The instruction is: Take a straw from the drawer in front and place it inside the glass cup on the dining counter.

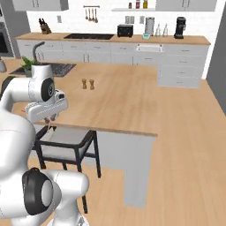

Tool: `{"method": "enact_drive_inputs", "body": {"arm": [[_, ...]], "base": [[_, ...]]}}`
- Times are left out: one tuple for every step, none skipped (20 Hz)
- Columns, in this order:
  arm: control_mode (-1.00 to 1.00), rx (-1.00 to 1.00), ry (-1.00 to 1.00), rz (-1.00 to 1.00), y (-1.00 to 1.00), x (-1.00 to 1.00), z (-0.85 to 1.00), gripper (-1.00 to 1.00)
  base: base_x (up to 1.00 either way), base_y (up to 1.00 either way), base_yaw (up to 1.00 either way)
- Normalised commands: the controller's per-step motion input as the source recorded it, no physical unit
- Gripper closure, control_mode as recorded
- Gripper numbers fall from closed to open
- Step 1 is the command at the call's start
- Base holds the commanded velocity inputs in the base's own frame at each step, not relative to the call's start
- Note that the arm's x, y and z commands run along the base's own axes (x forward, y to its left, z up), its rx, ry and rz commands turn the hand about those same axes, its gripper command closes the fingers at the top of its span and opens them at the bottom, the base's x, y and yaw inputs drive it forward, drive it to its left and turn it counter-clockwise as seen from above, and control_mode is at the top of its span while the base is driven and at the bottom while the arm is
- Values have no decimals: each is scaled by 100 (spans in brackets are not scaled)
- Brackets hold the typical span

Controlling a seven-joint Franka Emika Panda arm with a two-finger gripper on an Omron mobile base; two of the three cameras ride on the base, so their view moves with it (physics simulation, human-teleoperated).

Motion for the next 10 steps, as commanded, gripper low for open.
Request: {"method": "enact_drive_inputs", "body": {"arm": [[100, 0, 0, 0, 0, 0, 0, 100], [100, 0, 0, 0, 0, 0, 0, 100], [100, 0, 0, 0, 0, 0, 0, 100], [100, 0, 0, 0, 0, 0, 0, 100], [100, 0, 0, 0, 0, 0, 0, 100], [100, 0, 0, 0, 0, 0, 0, 100], [100, 0, 0, 0, 0, 0, 0, 100], [100, 0, 0, 0, 0, 0, 0, 100], [100, 0, 0, 0, 0, 0, 0, 100], [100, 0, 0, 0, 0, 0, 0, 100]], "base": [[-23, 100, -47], [-12, 100, -46], [-6, 99, -44], [0, 95, -40], [0, 92, -37], [0, 86, -35], [0, 79, -31], [6, 70, -27], [16, 56, -19], [21, 50, -12]]}}
